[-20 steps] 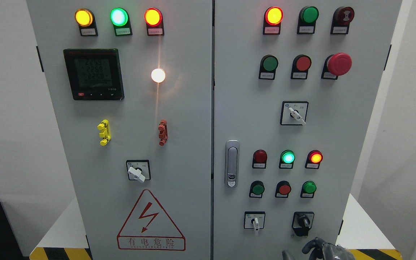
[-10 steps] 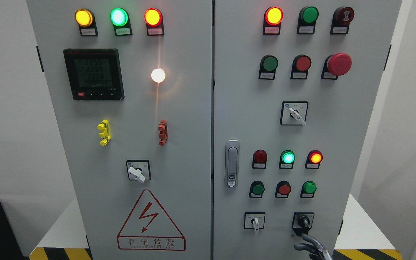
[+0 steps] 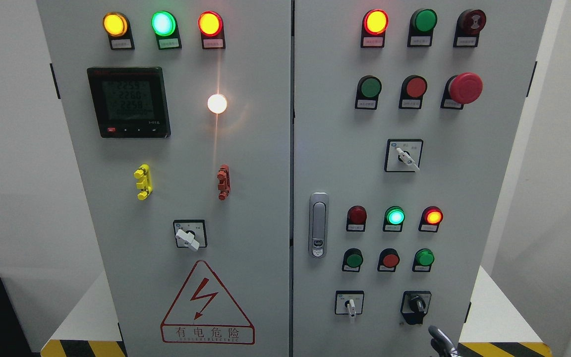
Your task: Flip black knob to close circuit
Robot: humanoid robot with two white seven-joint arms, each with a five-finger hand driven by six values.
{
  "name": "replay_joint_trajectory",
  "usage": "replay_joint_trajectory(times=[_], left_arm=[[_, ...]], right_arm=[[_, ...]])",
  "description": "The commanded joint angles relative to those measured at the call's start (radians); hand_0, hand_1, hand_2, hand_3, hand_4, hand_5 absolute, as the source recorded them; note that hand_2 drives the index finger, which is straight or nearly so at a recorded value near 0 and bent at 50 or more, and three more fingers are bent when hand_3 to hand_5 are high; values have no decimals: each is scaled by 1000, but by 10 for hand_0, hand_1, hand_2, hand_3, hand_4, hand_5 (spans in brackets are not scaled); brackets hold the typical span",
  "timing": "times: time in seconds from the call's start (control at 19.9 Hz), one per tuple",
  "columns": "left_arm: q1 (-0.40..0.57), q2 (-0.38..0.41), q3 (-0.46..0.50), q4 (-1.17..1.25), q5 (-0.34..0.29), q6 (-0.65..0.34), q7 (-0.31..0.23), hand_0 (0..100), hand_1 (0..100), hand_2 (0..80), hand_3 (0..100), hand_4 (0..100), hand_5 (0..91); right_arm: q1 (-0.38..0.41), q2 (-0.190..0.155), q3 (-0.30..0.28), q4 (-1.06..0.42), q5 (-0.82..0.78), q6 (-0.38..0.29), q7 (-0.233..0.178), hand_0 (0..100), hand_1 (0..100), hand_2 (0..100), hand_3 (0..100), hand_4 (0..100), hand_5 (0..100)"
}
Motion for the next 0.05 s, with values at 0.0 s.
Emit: replay_joint_trajectory(times=[0.0], left_arm=[[0,0,0,0,0,0,1,120,556,0,0,0,0]], right_arm=[[14,-1,-35,-8,-48,12,29,0,0,0,0,0,0]])
